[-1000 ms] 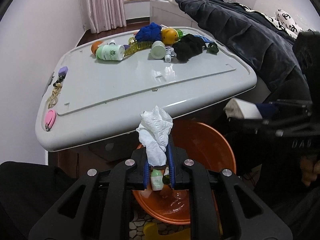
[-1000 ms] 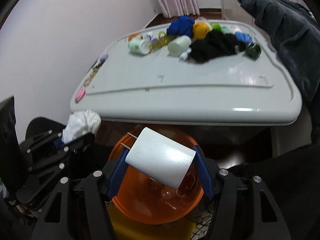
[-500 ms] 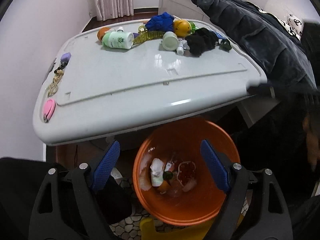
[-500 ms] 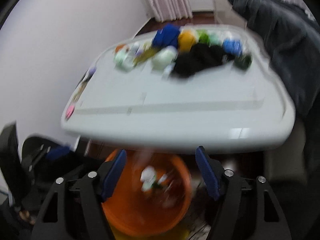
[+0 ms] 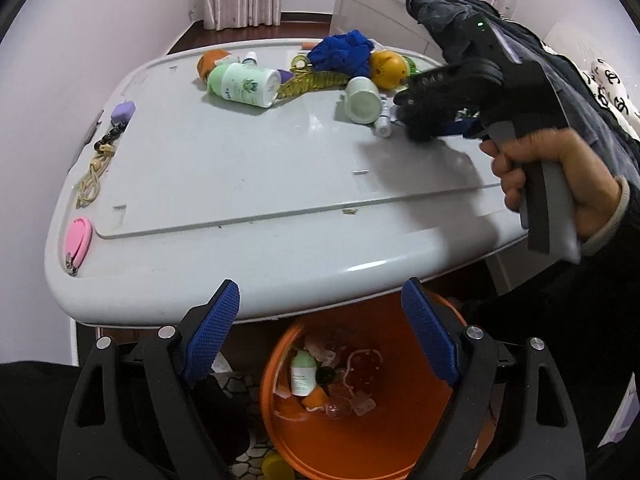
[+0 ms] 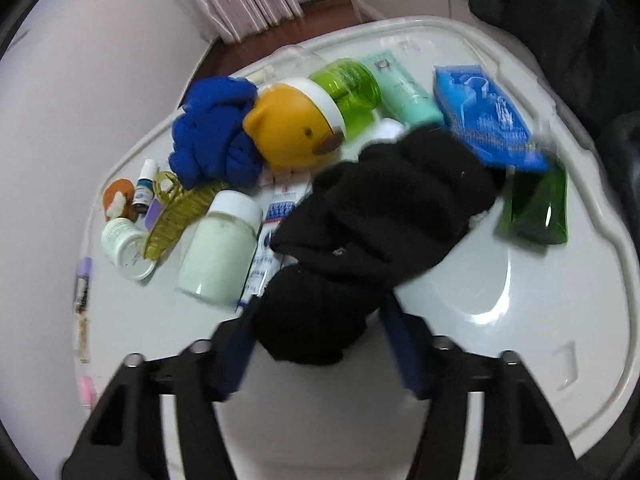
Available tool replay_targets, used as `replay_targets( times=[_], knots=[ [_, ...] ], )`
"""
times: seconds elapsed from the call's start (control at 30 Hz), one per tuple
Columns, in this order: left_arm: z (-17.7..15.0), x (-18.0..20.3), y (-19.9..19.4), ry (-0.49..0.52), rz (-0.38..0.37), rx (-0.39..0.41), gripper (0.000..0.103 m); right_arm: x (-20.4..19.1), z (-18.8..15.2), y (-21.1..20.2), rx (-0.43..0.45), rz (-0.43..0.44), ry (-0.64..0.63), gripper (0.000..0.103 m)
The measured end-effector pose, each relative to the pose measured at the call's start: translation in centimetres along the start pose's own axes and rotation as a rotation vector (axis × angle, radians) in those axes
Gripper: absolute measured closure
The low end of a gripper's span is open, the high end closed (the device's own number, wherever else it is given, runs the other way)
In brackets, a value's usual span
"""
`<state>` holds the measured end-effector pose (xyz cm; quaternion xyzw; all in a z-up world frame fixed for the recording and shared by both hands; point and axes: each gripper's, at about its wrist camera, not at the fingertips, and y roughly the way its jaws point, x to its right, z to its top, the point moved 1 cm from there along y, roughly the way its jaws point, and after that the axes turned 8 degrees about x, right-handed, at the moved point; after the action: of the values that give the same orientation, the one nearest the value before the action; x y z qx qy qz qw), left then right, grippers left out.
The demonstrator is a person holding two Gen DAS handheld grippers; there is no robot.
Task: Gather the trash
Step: 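Grasp the black cloth with the right gripper while the left gripper grasps the green-capped jar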
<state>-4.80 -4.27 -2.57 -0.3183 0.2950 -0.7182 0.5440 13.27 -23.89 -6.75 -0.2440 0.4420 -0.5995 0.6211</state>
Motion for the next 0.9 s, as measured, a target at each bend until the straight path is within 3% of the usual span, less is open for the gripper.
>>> replay_targets(
  times=[0.07,0.17,0.37,0.47,0.63,0.8,0.87,0.9],
  knots=[
    [0.6,-0.5,0.4,-0.021,-0.001,0.000,0.022,-0.3,-0.2,-0.3,-0.020,0.007,-0.031,0.063],
    [2.3,-1.3,1.4,-0.066,0.000,0.000,0.022,0.2,-0.7,-3.7,-0.024,0.135,0.019,0.063],
    [9.2,-3.8,5.8,-0.206,0.089,0.047,0.020,0.5,-1.1,-10.8,0.176,0.155,-0.131,0.062],
    [12.9,-5.1,8.0,-0.298,0.150,0.097,0.020,1.5,-1.0,-10.9,0.227,0.150,-0.133,0.061],
    [17.5,-6.9,13.0,-0.409,0.225,0.080,0.020,2.8,-0.5,-9.1,0.152,0.194,-0.068,0.061],
    [17.3,-9.8,16.8,-0.521,0.312,0.021,0.021,2.5,-0.6,-9.1,0.133,0.211,-0.095,0.061],
    [17.1,-9.7,16.7,-0.465,0.383,0.051,0.043,2.4,-0.7,-8.6,0.114,0.223,-0.084,0.061],
    [16.8,-9.4,16.8,-0.415,0.421,0.046,0.045,2.5,-0.6,-8.4,0.104,0.226,-0.078,0.061]
  ],
)
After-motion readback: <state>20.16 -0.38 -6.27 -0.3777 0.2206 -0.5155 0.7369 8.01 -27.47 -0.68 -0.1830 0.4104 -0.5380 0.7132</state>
